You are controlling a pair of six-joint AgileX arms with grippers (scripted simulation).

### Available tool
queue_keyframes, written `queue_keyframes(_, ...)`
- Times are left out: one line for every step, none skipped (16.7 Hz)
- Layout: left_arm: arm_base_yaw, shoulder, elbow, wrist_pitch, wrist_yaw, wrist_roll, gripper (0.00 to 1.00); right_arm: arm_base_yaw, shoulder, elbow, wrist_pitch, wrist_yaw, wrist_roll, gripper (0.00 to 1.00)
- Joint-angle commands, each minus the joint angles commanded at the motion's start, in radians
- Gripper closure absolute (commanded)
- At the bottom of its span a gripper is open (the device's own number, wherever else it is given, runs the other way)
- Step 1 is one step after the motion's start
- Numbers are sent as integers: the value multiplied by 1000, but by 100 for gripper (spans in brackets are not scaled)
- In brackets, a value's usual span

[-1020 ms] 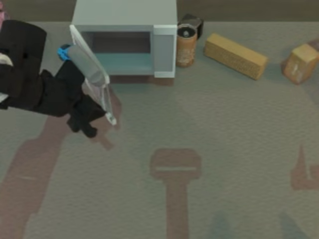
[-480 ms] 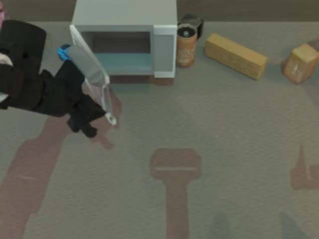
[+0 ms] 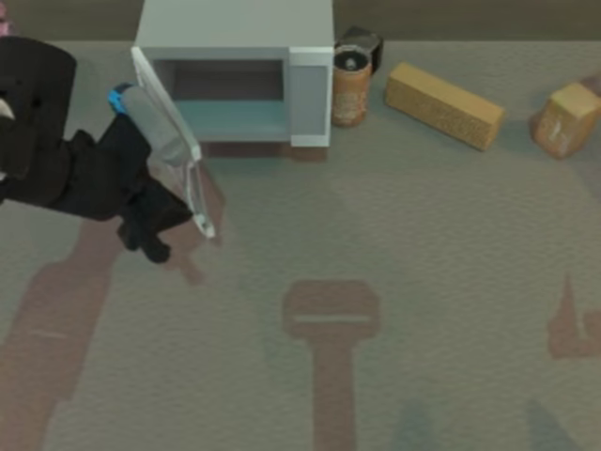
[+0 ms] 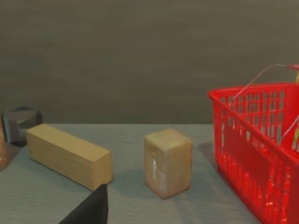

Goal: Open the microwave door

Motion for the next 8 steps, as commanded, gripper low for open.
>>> queue_keyframes(6, 2, 1, -8, 5, 10, 100, 0, 0, 0, 0, 0, 0, 0)
queue_keyframes(7, 3, 1, -10, 7, 15, 100, 0, 0, 0, 0, 0, 0, 0)
queue_keyframes(7, 3, 1, -10, 7, 15, 100, 0, 0, 0, 0, 0, 0, 0)
queue_keyframes(7, 3, 1, -10, 7, 15, 100, 0, 0, 0, 0, 0, 0, 0)
queue_keyframes(7, 3, 1, -10, 7, 15, 100, 0, 0, 0, 0, 0, 0, 0)
queue_keyframes(7, 3, 1, -10, 7, 15, 100, 0, 0, 0, 0, 0, 0, 0)
queue_keyframes(7, 3, 1, -10, 7, 15, 100, 0, 0, 0, 0, 0, 0, 0)
queue_keyframes(7, 3, 1, -10, 7, 15, 100, 0, 0, 0, 0, 0, 0, 0)
